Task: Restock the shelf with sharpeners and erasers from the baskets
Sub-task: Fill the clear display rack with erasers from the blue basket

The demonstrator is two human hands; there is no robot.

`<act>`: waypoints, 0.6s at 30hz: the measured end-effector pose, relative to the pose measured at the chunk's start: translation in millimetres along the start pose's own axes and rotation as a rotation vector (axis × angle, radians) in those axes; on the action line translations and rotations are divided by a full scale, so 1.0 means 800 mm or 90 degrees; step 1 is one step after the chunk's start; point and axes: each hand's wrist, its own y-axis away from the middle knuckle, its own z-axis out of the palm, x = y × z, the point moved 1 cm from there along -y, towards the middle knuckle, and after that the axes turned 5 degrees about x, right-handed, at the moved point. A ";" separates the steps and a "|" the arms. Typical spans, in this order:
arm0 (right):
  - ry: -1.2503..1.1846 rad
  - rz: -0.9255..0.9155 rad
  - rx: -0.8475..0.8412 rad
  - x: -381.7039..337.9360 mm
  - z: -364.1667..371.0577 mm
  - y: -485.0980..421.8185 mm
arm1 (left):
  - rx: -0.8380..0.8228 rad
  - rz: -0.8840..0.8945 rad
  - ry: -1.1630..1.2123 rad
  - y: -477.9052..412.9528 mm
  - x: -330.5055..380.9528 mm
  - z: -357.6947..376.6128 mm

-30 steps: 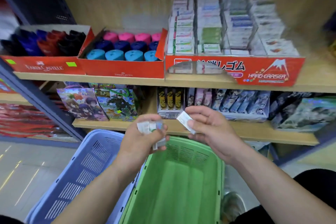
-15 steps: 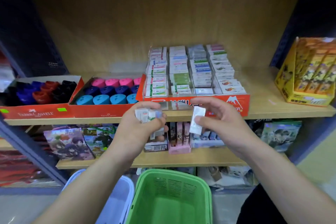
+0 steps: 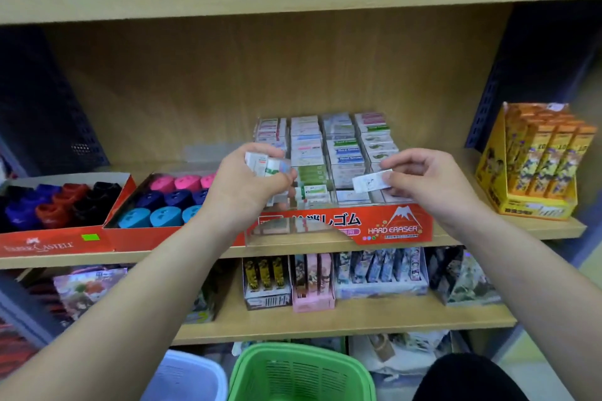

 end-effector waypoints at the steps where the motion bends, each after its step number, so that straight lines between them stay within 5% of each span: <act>1: 0.010 0.001 -0.001 0.000 -0.001 -0.006 | 0.001 0.003 -0.007 -0.008 0.001 0.002; 8: 0.177 -0.110 -0.045 -0.009 0.010 -0.042 | 0.007 0.073 -0.138 -0.054 0.001 0.022; 13: 0.305 -0.162 -0.224 -0.008 0.020 -0.056 | 0.021 0.149 -0.242 -0.063 -0.018 0.024; 18: 0.311 -0.175 -0.188 0.007 0.031 -0.062 | 0.016 0.128 -0.207 -0.066 -0.021 0.015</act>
